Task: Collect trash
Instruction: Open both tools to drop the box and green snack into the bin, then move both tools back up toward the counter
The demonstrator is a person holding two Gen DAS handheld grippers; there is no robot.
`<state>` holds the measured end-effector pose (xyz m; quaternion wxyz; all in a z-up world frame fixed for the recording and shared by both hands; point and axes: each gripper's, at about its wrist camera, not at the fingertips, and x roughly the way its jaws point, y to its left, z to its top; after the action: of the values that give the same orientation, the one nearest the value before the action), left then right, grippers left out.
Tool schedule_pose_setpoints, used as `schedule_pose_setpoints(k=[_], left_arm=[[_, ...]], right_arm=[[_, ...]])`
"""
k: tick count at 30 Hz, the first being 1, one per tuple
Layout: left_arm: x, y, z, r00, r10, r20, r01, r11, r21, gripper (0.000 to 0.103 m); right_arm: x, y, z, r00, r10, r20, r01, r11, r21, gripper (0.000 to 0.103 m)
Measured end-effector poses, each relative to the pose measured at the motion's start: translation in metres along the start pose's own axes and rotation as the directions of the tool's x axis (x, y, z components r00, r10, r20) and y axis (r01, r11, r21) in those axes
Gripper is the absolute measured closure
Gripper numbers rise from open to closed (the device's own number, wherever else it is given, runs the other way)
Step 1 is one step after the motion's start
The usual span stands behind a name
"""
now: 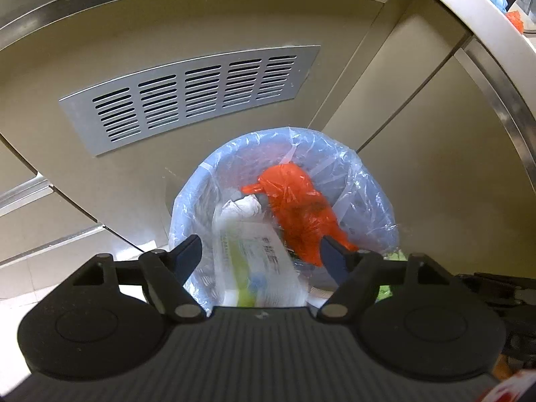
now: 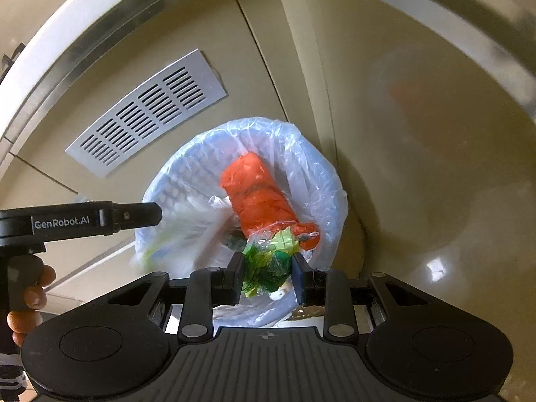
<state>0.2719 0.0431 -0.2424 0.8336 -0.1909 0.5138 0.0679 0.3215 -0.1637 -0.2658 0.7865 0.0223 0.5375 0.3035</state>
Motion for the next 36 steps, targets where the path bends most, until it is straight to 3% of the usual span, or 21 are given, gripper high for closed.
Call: schedule_pose_setpoints(k=[10, 11, 14, 36], left_arm=[[-0.012, 0.009, -0.006, 1.0, -0.006, 0.012, 0.007, 1.0, -0.016, 0.028], [-0.013, 0.011, -0.007, 1.0, -0.006, 0.012, 0.006, 1.0, -0.019, 0.028], [-0.018, 0.016, -0.011, 1.0, 0.002, 0.014, -0.002, 1.0, -0.021, 0.028], [-0.05, 0.027, -0.022, 1.0, -0.001, 0.022, 0.001, 1.0, -0.01, 0.028]], right_arm=[[0.014, 0.01, 0.001, 0.999, -0.017, -0.029, 0.017, 1.0, -0.02, 0.072], [0.016, 0.011, 0.001, 0.999, -0.023, -0.035, 0.023, 1.0, -0.021, 0.069], [0.021, 0.013, 0.0, 0.998, -0.044, -0.046, 0.043, 0.999, -0.015, 0.048], [0.001, 0.018, -0.01, 0.999, -0.046, -0.007, 0.046, 0.998, -0.035, 0.048]])
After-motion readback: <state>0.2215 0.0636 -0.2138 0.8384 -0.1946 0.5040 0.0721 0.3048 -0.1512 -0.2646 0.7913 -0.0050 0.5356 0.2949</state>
